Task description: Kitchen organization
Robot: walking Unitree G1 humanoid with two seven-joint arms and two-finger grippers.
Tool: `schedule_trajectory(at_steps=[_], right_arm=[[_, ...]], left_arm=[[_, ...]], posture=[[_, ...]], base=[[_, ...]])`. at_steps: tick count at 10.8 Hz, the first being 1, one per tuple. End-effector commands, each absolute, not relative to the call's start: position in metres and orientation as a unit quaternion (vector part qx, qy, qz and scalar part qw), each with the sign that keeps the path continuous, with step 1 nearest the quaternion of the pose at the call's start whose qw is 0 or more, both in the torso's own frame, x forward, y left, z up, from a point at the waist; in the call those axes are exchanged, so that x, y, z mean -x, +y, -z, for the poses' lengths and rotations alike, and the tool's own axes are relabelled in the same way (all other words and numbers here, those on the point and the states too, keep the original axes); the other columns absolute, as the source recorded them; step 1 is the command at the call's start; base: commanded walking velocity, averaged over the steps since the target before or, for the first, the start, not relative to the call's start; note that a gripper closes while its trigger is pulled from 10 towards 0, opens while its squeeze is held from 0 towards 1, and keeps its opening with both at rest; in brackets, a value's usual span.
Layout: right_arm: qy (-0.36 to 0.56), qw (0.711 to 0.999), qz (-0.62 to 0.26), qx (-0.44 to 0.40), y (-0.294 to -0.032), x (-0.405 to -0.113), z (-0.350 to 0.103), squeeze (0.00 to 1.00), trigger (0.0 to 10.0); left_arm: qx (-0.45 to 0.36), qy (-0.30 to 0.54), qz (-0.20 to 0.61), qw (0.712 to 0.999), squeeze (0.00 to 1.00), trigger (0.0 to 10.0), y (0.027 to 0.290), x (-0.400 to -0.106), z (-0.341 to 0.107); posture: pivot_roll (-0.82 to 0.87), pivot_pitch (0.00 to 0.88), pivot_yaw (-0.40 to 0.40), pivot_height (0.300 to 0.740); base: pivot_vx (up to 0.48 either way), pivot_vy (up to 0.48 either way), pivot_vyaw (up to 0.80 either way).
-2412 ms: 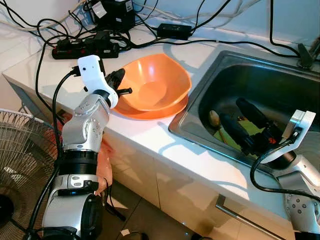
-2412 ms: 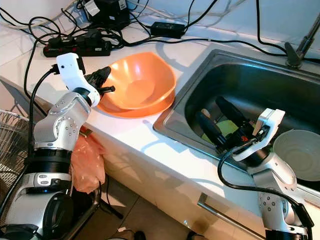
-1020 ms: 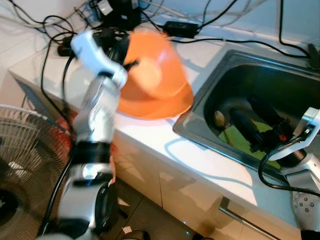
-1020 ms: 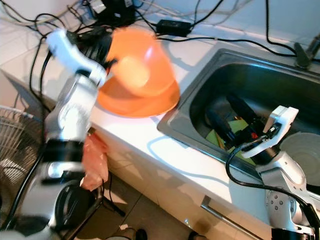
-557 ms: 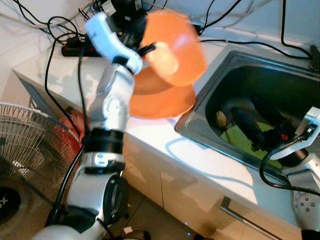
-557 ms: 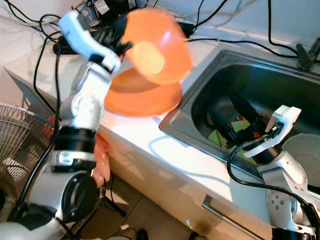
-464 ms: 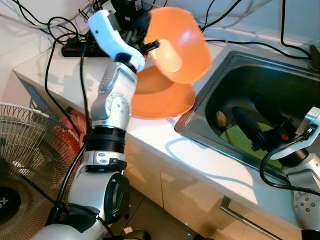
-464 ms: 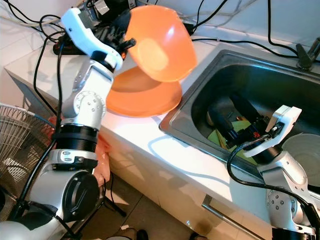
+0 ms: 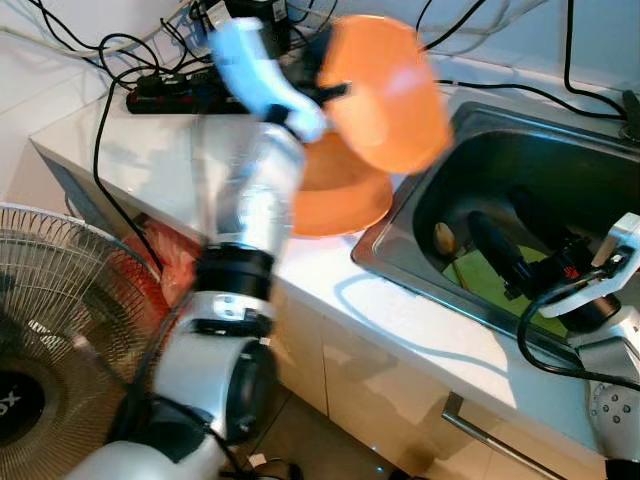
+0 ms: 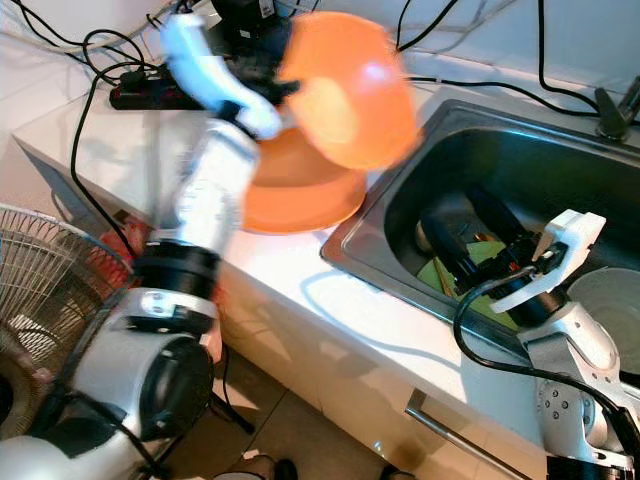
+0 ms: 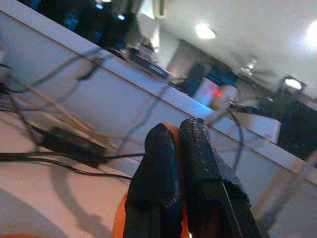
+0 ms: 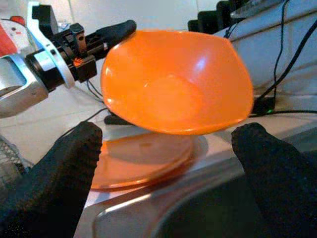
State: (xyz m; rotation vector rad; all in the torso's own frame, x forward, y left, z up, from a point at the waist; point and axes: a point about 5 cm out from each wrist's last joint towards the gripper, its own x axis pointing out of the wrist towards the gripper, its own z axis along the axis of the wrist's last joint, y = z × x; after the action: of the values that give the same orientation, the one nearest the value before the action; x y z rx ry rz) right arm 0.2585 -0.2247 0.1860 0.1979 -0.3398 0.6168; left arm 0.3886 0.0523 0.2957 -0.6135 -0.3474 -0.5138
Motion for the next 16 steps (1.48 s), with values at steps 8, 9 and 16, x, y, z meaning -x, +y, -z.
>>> schedule_trajectory(at_steps=[8, 9, 16], right_arm=[[-0.150, 0.964, -0.214, -0.047, -0.265, -0.244, -0.184, 0.00, 10.0], [-0.153, 0.964, -0.212, -0.047, -0.266, -0.242, -0.186, 0.00, 10.0], [-0.149, 0.958, -0.237, -0.066, -0.250, -0.245, -0.179, 0.00, 10.0]], left_arm=[[0.294, -0.160, 0.364, 0.869, 0.00, 10.0, -0.010, -0.373, -0.292], [0.296, -0.160, 0.369, 0.867, 0.00, 10.0, -0.013, -0.372, -0.291], [0.294, -0.158, 0.350, 0.875, 0.00, 10.0, 0.003, -0.374, -0.278]], posture=[[-0.09, 0.118, 0.127, 0.740], [-0.09, 0.118, 0.129, 0.740], [-0.08, 0.098, 0.132, 0.740]], base=[[0.000, 0.000, 0.00], [0.000, 0.000, 0.00], [0.000, 0.000, 0.00]])
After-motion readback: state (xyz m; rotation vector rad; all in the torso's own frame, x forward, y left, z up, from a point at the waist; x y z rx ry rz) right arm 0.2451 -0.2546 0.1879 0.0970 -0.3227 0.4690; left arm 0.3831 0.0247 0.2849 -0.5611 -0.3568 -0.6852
